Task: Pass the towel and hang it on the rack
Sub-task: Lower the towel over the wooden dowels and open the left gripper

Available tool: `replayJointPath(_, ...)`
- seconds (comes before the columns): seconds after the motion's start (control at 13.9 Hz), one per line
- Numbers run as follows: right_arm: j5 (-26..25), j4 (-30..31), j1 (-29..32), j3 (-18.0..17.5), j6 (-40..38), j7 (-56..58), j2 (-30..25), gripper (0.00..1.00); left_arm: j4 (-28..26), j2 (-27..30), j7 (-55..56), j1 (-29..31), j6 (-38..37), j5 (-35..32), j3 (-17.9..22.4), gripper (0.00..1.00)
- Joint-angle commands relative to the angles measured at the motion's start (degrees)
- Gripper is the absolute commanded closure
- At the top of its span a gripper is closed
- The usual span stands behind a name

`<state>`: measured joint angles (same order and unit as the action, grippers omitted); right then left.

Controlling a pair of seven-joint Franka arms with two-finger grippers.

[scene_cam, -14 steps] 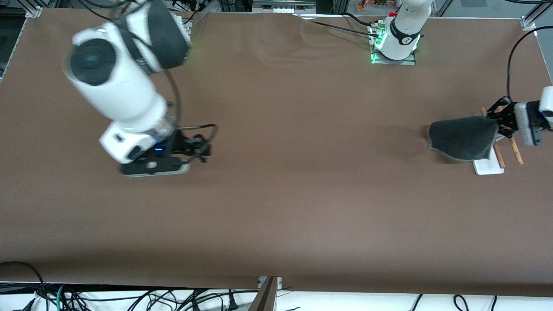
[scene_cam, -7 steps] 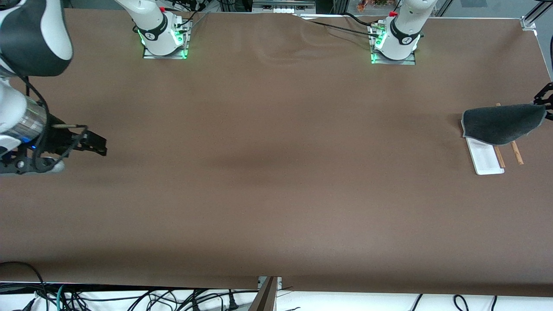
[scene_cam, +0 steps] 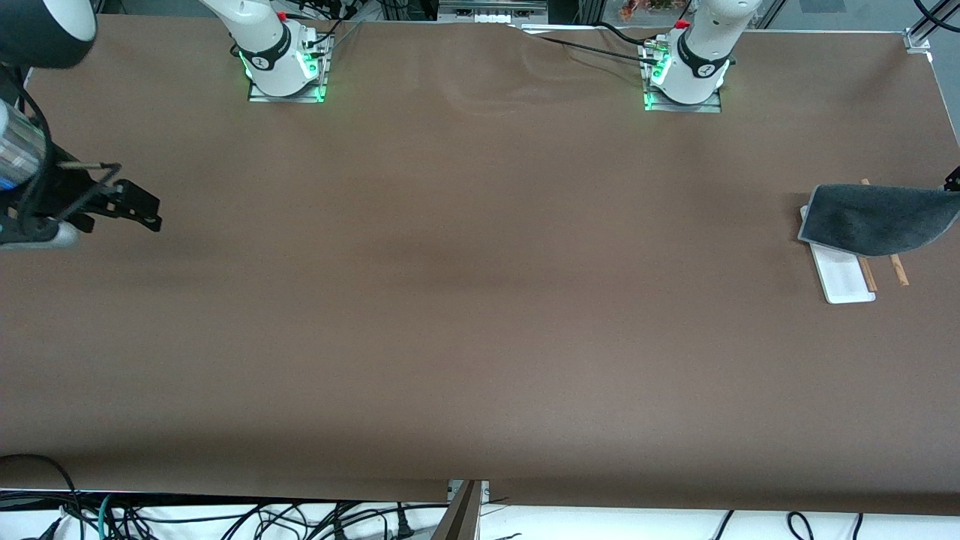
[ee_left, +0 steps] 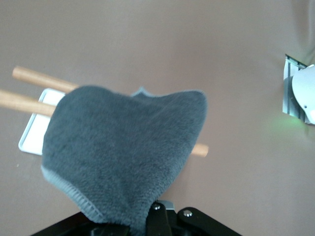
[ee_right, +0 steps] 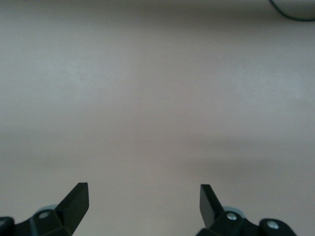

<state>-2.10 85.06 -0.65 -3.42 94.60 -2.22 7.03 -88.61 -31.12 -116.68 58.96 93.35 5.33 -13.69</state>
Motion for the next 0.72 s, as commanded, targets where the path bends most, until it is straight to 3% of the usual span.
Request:
replayJointPath(0.0,0.16,4.49,2.23,0.77,0.15,0.63,-2.55,0.00,3.62,-2.72,-5.29,0.27,0.85,-1.29,1.11,1.00)
replayJointPath(0.22,-0.36,4.59,2.59,1.39,-0.29,5.10,-2.55,0.00,3.62,-3.60,-5.93,0.63,3.14,-1.20,1.82,0.98)
replayJointPath(0.43,-0.01,4.59,3.11,1.57,-0.38,5.55,-2.90,0.00,3.71,-4.30,-5.31,0.54,3.59,-1.20,1.91,0.86)
replayJointPath(0.58,-0.19,4.59,3.20,1.66,-2.38,6.26,-3.69,0.00,3.79,-4.39,-5.40,0.19,3.68,-1.03,1.82,0.71)
replayJointPath(0.65,-0.36,4.50,3.38,1.66,-3.70,6.17,-3.69,0.00,3.88,-4.39,-5.84,0.19,3.94,-0.77,1.82,0.01)
